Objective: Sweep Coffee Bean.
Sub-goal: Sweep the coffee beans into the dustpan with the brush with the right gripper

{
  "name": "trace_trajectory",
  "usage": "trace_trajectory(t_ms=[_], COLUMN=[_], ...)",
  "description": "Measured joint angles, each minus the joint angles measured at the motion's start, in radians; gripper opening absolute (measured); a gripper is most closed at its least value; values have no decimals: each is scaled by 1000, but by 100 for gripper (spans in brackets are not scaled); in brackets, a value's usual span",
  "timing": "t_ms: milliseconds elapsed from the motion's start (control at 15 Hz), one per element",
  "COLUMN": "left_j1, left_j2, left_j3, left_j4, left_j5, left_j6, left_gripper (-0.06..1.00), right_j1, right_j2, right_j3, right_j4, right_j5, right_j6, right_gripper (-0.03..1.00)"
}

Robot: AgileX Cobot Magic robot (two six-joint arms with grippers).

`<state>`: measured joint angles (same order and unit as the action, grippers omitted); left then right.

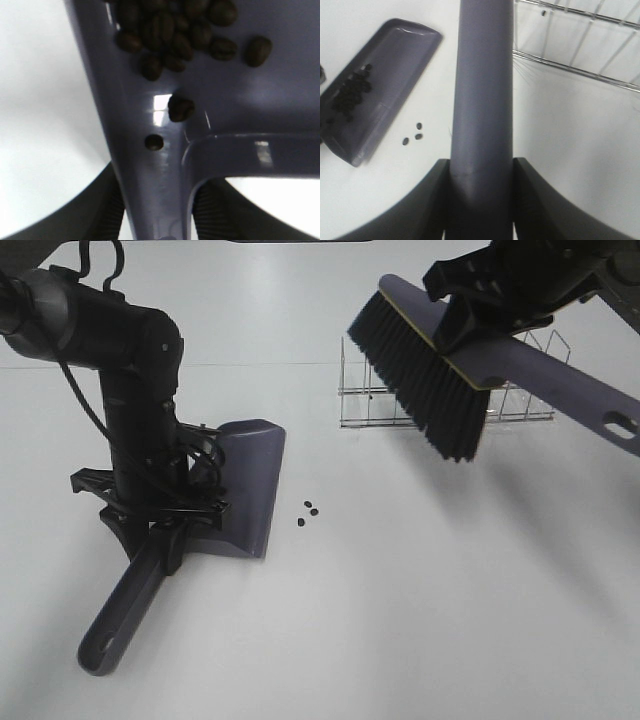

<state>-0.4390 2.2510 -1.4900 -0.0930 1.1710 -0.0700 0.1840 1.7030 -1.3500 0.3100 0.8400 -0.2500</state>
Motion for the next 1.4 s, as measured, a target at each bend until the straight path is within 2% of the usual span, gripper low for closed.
trace_trajectory(t_ms=[267, 467, 600, 800, 933, 1067, 1267, 1333, 1400], left_j1=[44, 21, -18, -76, -97, -106, -111, -111, -111], left_j2=[-1, -1, -1, 12, 43, 62, 69, 69, 69], left_j3=[2, 2, 2, -8, -49, -76, -86, -86, -86], left_j4=[2, 41, 49, 47, 38, 28, -1, -6, -6], left_j5=[5, 6, 8, 2, 45, 72, 78, 78, 78], left_j6=[-17, -21, -21, -21, -21, -21, -13, -11, -11], left_gripper=[36, 36, 36, 36, 36, 36, 36, 36, 36], right_j1=[-125, -118, -50, 113, 203, 260, 371, 404, 405], right_j2=[-5, -5, -4, 56, 144, 204, 291, 345, 357], right_j3=[16, 124, 183, 189, 158, 123, 28, -34, -50], right_j4=[-67, -141, -184, -302, -390, -426, -410, -332, -295], right_j5=[74, 33, -35, -123, -124, -124, -127, -127, -127], right_j6=[25, 64, 86, 208, 282, 320, 331, 335, 327], right_gripper=[31, 31, 31, 31, 31, 31, 31, 31, 31])
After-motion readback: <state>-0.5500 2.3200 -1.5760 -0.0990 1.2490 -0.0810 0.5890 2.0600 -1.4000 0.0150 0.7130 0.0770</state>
